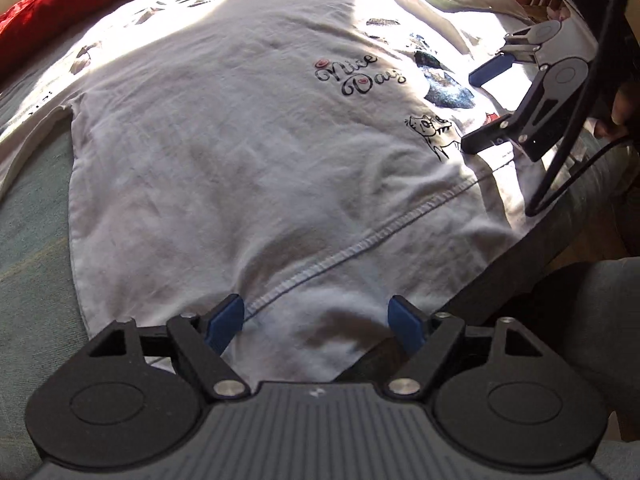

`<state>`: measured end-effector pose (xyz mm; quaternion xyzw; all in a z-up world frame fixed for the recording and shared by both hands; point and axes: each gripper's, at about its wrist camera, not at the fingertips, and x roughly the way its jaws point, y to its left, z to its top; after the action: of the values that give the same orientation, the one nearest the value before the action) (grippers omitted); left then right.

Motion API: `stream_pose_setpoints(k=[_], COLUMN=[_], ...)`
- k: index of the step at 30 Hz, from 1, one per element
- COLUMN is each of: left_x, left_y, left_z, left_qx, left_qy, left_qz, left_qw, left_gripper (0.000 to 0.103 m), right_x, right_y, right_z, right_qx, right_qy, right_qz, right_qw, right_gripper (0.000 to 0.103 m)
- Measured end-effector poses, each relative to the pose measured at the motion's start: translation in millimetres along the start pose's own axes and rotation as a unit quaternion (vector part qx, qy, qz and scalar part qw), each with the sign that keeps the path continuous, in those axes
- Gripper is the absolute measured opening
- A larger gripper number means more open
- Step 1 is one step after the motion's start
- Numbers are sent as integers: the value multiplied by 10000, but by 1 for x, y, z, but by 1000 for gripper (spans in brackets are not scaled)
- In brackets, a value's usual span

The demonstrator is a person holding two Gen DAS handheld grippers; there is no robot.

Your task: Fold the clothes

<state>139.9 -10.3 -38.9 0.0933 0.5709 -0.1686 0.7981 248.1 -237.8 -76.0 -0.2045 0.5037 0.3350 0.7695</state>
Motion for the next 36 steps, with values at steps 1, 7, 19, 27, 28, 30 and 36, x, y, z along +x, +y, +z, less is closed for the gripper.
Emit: stream_pose_setpoints(k=[1, 7, 19, 27, 28, 30, 36], left_x=[-3, 3, -10, 37, 43, 55, 61], left_y=[0, 13, 56, 108, 111, 115, 128], left_z=[2, 24, 58, 144, 150, 155, 139], left_qx=[-40, -307, -389, -624, -708, -845, -1128], left_qy=[62, -230, -476, -1376, -1342, -1153, -1034], left_qz=[-27, 101, 648, 642, 562, 507, 356], left_qw=[10000, 9992, 9960, 9864, 9868, 9884, 9876], left_gripper=[79, 79, 80, 80, 80, 80, 86], right_x=[0, 2, -16, -6, 2, 18, 17], right_y=[1, 2, -8, -73, -79, -93, -108], right_z=[-2, -6, 10, 70, 72, 75, 39], right_qx=[-2, 58, 259, 788, 864, 1015, 1740], right_qy=[-24, -139, -56, -946, -922, -874, -794], right_qz=[-13, -80, -84, -560, -550, -530, -609], right_qw=[10000, 9999, 9996, 9908, 9905, 9896, 9797], right_gripper=[103, 103, 103, 103, 103, 103, 103])
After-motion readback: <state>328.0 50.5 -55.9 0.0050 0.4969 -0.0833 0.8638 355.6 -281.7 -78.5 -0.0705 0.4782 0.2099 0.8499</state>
